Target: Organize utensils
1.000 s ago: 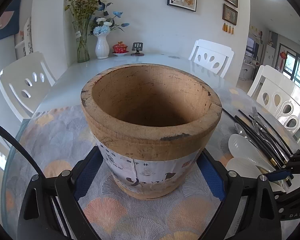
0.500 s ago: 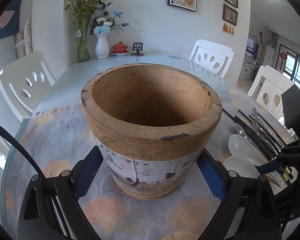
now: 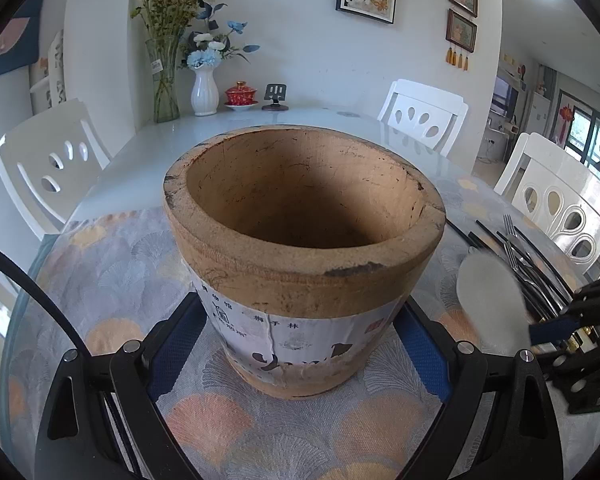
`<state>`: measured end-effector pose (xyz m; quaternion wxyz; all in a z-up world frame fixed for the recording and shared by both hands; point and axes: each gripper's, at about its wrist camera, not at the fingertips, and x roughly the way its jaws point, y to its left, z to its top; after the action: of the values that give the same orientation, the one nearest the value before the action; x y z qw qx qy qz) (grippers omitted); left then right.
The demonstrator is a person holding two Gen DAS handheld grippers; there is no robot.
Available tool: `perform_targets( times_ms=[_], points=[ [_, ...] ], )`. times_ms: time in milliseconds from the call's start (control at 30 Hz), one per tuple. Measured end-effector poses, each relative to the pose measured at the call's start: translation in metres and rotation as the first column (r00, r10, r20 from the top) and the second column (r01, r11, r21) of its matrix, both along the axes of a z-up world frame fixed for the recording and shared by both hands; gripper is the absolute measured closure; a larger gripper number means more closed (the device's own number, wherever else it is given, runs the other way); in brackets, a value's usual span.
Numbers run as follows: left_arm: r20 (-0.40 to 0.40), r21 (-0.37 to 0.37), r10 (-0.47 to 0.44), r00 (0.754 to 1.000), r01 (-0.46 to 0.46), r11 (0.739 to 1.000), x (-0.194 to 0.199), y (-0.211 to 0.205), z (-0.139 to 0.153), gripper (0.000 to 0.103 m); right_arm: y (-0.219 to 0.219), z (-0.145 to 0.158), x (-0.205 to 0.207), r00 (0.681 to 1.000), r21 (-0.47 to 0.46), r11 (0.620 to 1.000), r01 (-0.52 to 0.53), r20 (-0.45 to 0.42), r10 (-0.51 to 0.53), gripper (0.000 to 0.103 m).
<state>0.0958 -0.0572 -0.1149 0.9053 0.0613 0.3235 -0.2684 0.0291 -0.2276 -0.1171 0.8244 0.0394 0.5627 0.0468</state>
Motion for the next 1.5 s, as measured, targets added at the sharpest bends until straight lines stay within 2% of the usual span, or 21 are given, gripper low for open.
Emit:
perform_targets(
  times_ms=[100, 333, 433, 500, 567, 600, 633, 667, 733, 800, 867, 967, 1033, 1100, 1200, 1300, 1400, 1500],
  points=[
    [0.0, 0.0, 0.0, 1.0, 0.0, 1.0, 0.0, 0.0, 0.0, 0.01, -0.005, 0.018, -0.003, 0.996, 0.053, 0.999, 0.002, 0.094, -0.007, 0.074],
    [0.0, 0.0, 0.0, 1.0, 0.0, 1.0, 0.0, 0.0, 0.0, 0.01, 0.004, 0.055, -0.005, 0.962, 0.044, 0.999, 0.027, 0.271, -0.038, 0.087],
    [0.0, 0.001, 0.001, 1.0, -0.001, 1.0, 0.0, 0.0, 0.0, 0.01, 0.005, 0.07, 0.003, 0.946, 0.045, 0.999, 0.029, 0.321, -0.042, 0.087],
    [0.0, 0.001, 0.0, 1.0, 0.0, 1.0, 0.0, 0.0, 0.0, 0.01, 0.006, 0.075, 0.005, 0.95, 0.016, 0.999, 0.036, 0.31, -0.039, 0.087],
    [0.0, -0.001, 0.0, 1.0, 0.0, 1.0, 0.0, 0.0, 0.0, 0.01, 0.002, 0.068, 0.016, 0.96, 0.022, 0.998, 0.053, 0.274, -0.057, 0.076],
    [-0.001, -0.002, 0.0, 1.0, 0.0, 1.0, 0.001, 0.0, 0.0, 0.01, -0.002, 0.058, 0.026, 0.973, 0.053, 0.997, 0.054, 0.22, -0.064, 0.053],
    [-0.001, -0.003, -0.001, 1.0, 0.001, 1.0, 0.0, 0.0, 0.0, 0.01, -0.005, 0.051, 0.032, 0.98, 0.073, 0.996, 0.059, 0.187, -0.071, 0.035],
    [-0.004, -0.004, -0.002, 1.0, 0.002, 1.0, 0.0, 0.0, 0.0, 0.01, -0.006, 0.042, 0.036, 0.984, 0.091, 0.994, 0.063, 0.162, -0.077, 0.033],
    [-0.014, -0.014, -0.006, 1.0, 0.006, 1.0, 0.002, 0.001, -0.001, 0.01, -0.002, 0.027, 0.047, 0.99, 0.11, 0.993, 0.04, 0.127, -0.054, 0.033],
    [-0.016, -0.007, -0.008, 1.0, 0.008, 1.0, 0.002, 0.001, -0.002, 0.01, 0.006, 0.006, 0.06, 0.997, 0.079, 0.996, 0.031, 0.067, -0.037, 0.033],
    [-0.001, 0.021, -0.004, 1.0, 0.004, 1.0, -0.001, -0.003, -0.003, 0.01, 0.007, -0.002, 0.066, 0.998, 0.128, 0.992, 0.007, 0.063, -0.016, 0.033],
    [-0.005, 0.015, -0.003, 1.0, 0.003, 1.0, -0.001, -0.002, -0.003, 0.01, 0.01, -0.01, 0.075, 0.998, 0.117, 0.993, -0.024, 0.058, 0.017, 0.035],
    [-0.016, -0.001, -0.004, 1.0, 0.004, 1.0, 0.001, 0.0, -0.003, 0.01, 0.01, -0.012, 0.081, 0.997, 0.162, 0.984, -0.067, 0.054, 0.059, 0.046],
    [-0.023, -0.018, -0.011, 1.0, 0.01, 1.0, 0.001, 0.003, -0.003, 0.01, 0.006, -0.016, 0.085, 0.997, 0.198, 0.977, -0.079, 0.032, 0.074, 0.052],
    [-0.031, -0.028, -0.015, 0.999, 0.014, 0.999, 0.001, 0.004, -0.003, 0.01, 0.002, -0.027, 0.093, 0.996, 0.184, 0.98, -0.076, -0.03, 0.083, 0.052],
    [-0.027, -0.023, -0.014, 1.0, 0.013, 1.0, 0.001, 0.003, -0.003, 0.01, 0.003, -0.031, 0.1, 0.995, 0.2, 0.977, -0.074, -0.045, 0.084, 0.044],
    [-0.033, -0.016, -0.006, 0.999, 0.006, 1.0, 0.001, 0.002, -0.004, 0.011, 0.016, -0.031, 0.11, 0.992, 0.108, 0.989, -0.105, -0.058, 0.112, 0.044],
    [-0.038, -0.021, -0.009, 0.999, 0.008, 1.0, 0.002, 0.003, -0.004, 0.011, 0.014, -0.033, 0.117, 0.991, 0.084, 0.99, -0.111, -0.071, 0.118, 0.043]
  ],
)
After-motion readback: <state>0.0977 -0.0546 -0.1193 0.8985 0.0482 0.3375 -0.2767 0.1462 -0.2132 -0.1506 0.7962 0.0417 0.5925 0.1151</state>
